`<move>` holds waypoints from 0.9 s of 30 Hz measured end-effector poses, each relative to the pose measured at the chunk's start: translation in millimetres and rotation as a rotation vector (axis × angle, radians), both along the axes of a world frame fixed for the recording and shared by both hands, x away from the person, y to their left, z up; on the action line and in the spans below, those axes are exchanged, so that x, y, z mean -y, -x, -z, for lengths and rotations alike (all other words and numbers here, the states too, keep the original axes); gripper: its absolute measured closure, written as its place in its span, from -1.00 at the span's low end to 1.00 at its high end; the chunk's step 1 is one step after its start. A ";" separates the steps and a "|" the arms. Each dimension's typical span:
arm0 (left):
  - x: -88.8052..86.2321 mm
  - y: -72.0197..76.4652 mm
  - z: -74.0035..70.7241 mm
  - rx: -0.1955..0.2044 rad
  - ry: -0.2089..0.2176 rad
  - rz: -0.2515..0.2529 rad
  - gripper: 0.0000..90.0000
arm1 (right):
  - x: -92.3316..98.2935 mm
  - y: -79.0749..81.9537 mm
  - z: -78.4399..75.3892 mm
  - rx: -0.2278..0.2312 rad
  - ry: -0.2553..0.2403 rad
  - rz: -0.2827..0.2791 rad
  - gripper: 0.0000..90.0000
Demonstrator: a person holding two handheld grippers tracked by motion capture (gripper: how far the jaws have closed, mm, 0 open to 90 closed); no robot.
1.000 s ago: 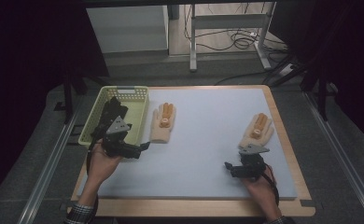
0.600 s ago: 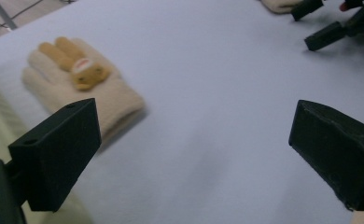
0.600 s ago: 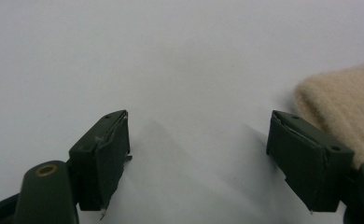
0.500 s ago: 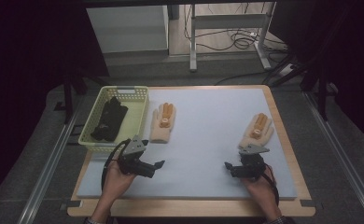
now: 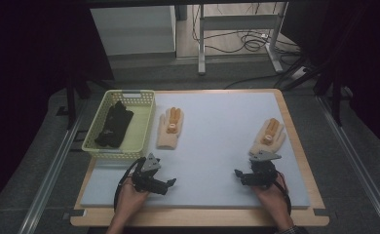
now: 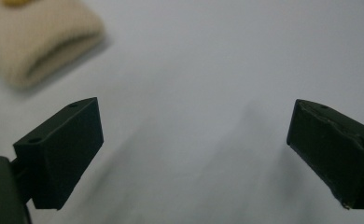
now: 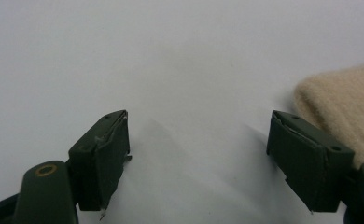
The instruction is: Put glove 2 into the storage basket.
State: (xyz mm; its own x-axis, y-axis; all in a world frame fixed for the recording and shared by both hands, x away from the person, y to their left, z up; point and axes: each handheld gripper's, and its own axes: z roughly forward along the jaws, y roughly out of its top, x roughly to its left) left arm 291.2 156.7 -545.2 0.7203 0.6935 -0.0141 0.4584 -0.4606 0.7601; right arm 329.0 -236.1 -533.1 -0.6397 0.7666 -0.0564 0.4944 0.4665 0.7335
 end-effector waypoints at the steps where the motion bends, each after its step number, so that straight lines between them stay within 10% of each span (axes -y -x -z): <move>1: -0.2 -0.8 2.9 -0.020 -0.014 -0.007 -0.92 | 0.0 0.1 0.0 0.000 0.001 0.000 -0.54; 27: 0.9 -7.0 5.8 -0.076 -0.049 -0.085 -1.00 | -0.2 2.5 -2.1 -0.015 -0.005 -0.007 -0.50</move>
State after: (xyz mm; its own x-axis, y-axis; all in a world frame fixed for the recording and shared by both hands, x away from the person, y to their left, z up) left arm 298.2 155.8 -551.0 0.6568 0.7535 -0.0311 0.5532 -0.4534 0.6989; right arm 326.6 -235.8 -531.0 -0.6457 0.7624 -0.0431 0.5021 0.4664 0.7283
